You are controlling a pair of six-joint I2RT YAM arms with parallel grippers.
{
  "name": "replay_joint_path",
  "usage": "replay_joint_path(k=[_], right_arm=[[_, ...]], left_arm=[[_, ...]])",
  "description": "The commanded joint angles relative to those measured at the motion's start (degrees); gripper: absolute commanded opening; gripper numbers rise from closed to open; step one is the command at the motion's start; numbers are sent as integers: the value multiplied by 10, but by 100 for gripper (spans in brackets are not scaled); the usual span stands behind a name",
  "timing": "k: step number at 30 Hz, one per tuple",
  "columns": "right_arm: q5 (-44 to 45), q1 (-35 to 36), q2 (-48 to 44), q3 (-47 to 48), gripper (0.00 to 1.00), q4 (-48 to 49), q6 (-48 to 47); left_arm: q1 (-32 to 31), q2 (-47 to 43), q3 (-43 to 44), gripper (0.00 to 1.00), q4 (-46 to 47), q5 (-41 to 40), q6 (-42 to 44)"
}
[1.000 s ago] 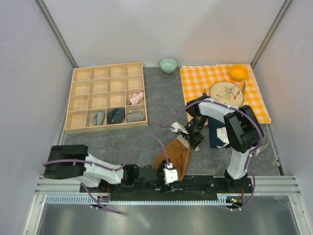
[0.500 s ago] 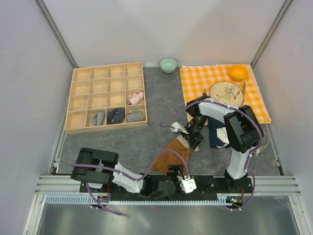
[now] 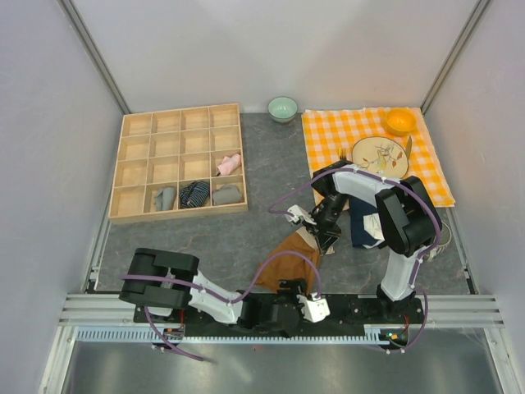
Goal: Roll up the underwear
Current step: Fold the underwear at the center of the board.
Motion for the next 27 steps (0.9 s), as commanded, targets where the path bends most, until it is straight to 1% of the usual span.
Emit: replay_joint_path(k=[1,6,8,9,12,15,19,24,27], right_arm=[[-29,-3,-1,12,3,-14,-15],[-29,-4,-1,10,4,-14,-16],[-29,-3,-1,10,3,-13,-17],[-29,-3,-1,10,4,-13,-17],[-29,-4,-1,10,3,-13,-18],[-29,-4,-1,9,4,-14,-18],[-29,-4,-1,9,4,-14,-18],[-29,-5,-3,8,4,-16,-19],[-29,-3,-3,7,3,-16,-19]], left_arm=[[-4,-5,28,73,-6,21,-49],[-6,14,46,73,-33,11,-64],[-7,20,48,71,-41,4,-65],[-7,21,50,70,-52,-5,-80],[-7,24,51,66,-75,-23,-92],[-7,27,52,64,-97,-40,-104],[-6,30,56,51,-111,-51,-113],[-6,37,68,50,-138,-72,-122],[-6,37,70,41,-148,-76,-128]])
